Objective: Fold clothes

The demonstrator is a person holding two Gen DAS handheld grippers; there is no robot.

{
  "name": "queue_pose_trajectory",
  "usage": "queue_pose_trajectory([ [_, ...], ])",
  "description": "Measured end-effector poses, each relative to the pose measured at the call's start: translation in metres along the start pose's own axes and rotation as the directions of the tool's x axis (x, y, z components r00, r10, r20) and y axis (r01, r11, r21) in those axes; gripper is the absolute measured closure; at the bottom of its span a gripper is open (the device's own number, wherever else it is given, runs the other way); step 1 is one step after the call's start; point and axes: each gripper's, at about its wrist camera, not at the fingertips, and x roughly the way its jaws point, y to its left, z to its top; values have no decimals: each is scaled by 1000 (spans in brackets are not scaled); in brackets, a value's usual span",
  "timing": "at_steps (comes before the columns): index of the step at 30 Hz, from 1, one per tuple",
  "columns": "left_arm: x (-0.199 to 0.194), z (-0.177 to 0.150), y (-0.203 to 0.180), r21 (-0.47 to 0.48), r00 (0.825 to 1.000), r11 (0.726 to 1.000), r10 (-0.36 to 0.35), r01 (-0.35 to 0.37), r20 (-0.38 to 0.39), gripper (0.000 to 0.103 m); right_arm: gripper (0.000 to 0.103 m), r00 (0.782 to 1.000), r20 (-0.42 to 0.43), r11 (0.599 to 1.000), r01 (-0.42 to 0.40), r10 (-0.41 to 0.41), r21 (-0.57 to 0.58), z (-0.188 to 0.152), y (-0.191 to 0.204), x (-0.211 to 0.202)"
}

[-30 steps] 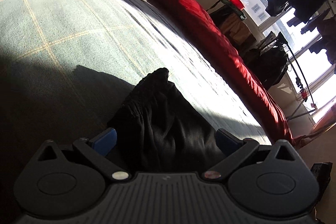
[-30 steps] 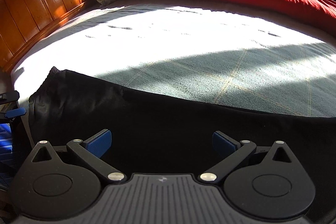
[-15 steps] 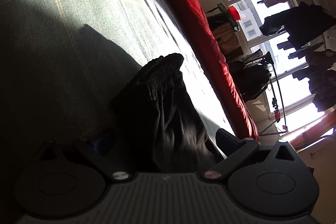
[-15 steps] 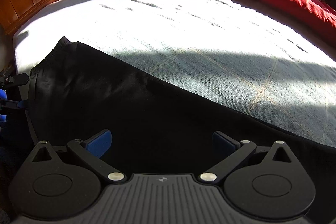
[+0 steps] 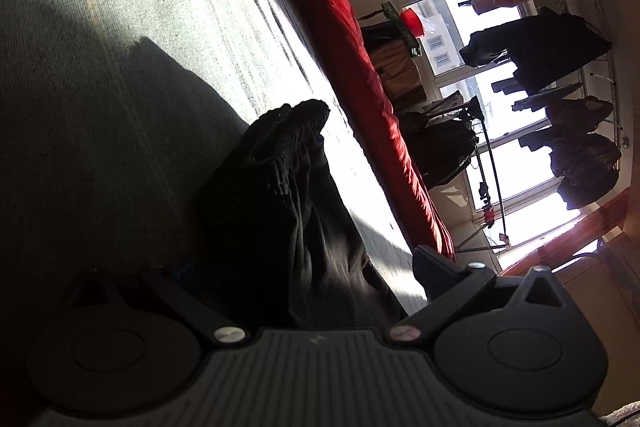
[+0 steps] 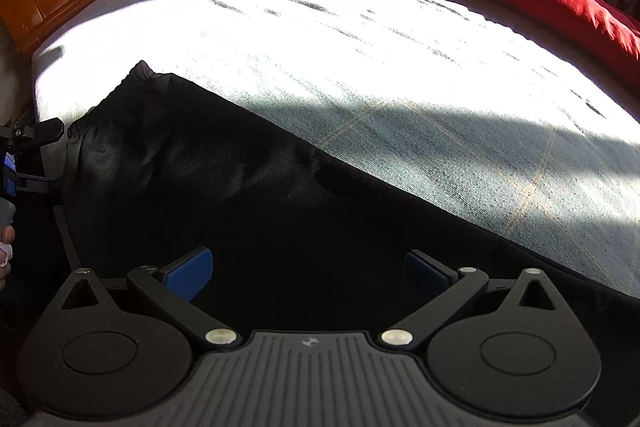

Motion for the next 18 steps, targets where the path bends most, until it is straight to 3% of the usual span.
queue_pose_trajectory([
  [5,9,21,0,-13,1000,1000,15,-14,16,1,0,1000,4,1000,13,-13,12,4,-2,2],
  [8,11,38,0,29,996,998,46,-48,76,1,0,1000,15,1000,4,-4,1,6,0,0],
  [14,11,31,0,-9,999,1000,-9,9,-41,1,0,1000,12,1000,12,-12,12,5,-3,1],
  [18,3,18,-1,-39,997,999,29,-32,-78,1,0,1000,11,999,23,-23,39,4,-11,2],
])
